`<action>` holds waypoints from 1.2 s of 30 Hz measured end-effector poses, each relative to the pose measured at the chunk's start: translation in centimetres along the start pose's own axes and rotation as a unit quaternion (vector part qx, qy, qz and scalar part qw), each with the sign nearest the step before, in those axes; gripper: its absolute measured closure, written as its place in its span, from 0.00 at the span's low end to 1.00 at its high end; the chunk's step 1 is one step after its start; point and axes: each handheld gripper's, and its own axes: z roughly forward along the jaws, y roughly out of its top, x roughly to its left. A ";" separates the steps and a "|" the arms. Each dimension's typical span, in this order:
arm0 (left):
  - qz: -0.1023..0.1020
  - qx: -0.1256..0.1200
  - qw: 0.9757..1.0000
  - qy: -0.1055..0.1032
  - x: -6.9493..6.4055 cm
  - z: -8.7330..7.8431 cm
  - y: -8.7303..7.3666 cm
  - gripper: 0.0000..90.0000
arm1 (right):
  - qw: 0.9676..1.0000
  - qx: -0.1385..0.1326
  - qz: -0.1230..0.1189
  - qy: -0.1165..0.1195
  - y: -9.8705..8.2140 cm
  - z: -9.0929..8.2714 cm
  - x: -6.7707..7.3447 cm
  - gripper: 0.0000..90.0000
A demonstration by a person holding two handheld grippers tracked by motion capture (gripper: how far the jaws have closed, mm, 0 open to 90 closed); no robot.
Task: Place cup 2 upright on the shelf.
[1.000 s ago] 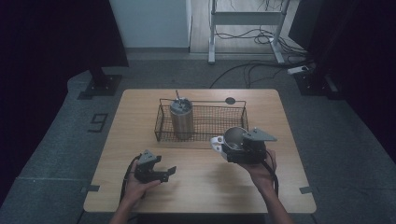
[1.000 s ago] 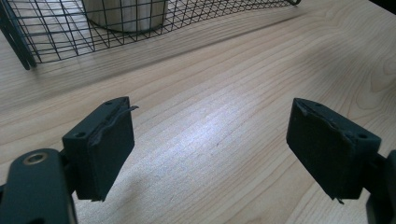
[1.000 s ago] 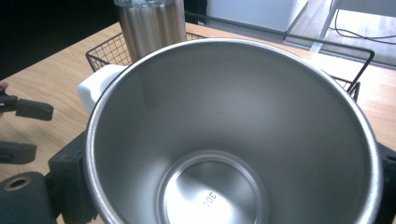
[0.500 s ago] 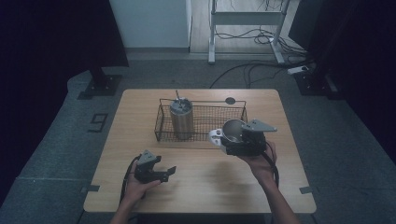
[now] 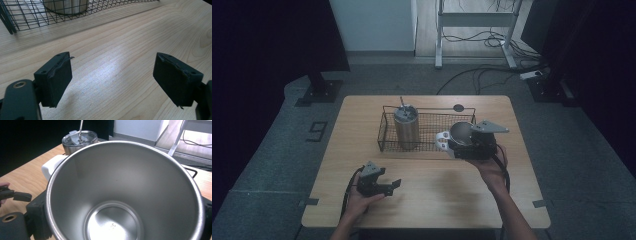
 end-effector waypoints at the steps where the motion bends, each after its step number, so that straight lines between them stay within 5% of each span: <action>1: -0.001 0.000 1.000 0.000 0.0 0.0 0.0 0.18 | 1.000 0.001 -0.001 -0.001 0.1 0.1 0.0 0.08; 36: -0.002 -0.002 1.000 -0.001 0.2 -0.1 0.0 0.18 | 1.000 0.022 -0.012 -0.011 2.1 3.4 -2.7 0.08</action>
